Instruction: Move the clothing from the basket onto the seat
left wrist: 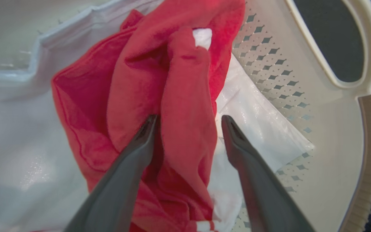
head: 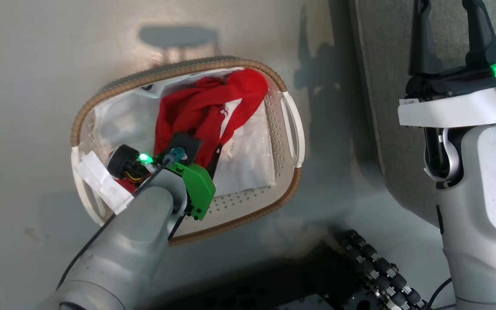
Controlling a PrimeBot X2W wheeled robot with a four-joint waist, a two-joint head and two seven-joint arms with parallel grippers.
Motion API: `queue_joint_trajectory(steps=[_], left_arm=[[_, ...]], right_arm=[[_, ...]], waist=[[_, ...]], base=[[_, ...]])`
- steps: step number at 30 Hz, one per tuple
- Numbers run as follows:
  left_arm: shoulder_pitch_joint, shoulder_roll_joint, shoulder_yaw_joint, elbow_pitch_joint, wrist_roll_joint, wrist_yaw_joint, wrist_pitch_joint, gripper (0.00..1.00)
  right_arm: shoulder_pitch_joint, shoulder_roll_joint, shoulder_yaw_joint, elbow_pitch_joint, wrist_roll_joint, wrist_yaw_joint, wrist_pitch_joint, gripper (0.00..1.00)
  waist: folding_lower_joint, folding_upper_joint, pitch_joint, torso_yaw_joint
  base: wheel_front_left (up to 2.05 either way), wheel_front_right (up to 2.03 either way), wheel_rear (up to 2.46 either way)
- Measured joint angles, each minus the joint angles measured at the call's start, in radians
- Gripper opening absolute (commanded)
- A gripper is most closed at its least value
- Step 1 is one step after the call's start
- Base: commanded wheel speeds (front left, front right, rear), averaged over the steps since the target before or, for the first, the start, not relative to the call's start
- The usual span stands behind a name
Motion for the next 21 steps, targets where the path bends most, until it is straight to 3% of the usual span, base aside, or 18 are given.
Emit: queue_joint_trajectory(steps=[2,3,4,7,16,21], left_arm=[[-0.012,0.0,-0.003,0.013,-0.011,0.0,-0.001,1.0],[-0.014,0.0,-0.004,0.018,-0.016,0.0,-0.003,0.8],[-0.015,0.0,-0.006,0.022,-0.02,0.0,-0.006,0.48],[-0.015,0.0,-0.02,0.021,-0.03,0.0,-0.01,0.0],[0.038,0.001,-0.062,-0.017,-0.052,0.0,-0.021,0.0],[0.087,0.008,-0.027,-0.105,-0.049,0.002,-0.025,0.0]], right_arm=[[-0.001,0.0,0.001,-0.005,0.0,0.0,0.0,1.0],[-0.002,0.0,0.001,-0.006,0.0,0.0,0.0,1.0],[-0.002,0.0,0.001,-0.007,0.0,0.0,0.0,1.0],[-0.002,0.0,-0.002,-0.006,-0.006,0.0,0.0,1.0],[0.016,0.001,-0.009,0.03,-0.035,0.0,0.0,1.0],[0.061,0.001,-0.01,0.062,-0.068,0.0,0.0,1.0]], waist=[[0.0,0.0,0.019,-0.01],[0.0,0.0,0.025,-0.014],[0.0,0.0,0.031,-0.02],[0.0,0.0,0.038,-0.03],[-0.0001,0.0,-0.026,-0.015],[-0.0001,0.0,-0.098,0.008]], base=[[0.0,0.0,0.0],[0.0,0.0,0.0],[0.0,0.0,0.0],[0.0,0.0,0.0],[0.0,0.0,0.0],[0.0,0.0,0.0]])
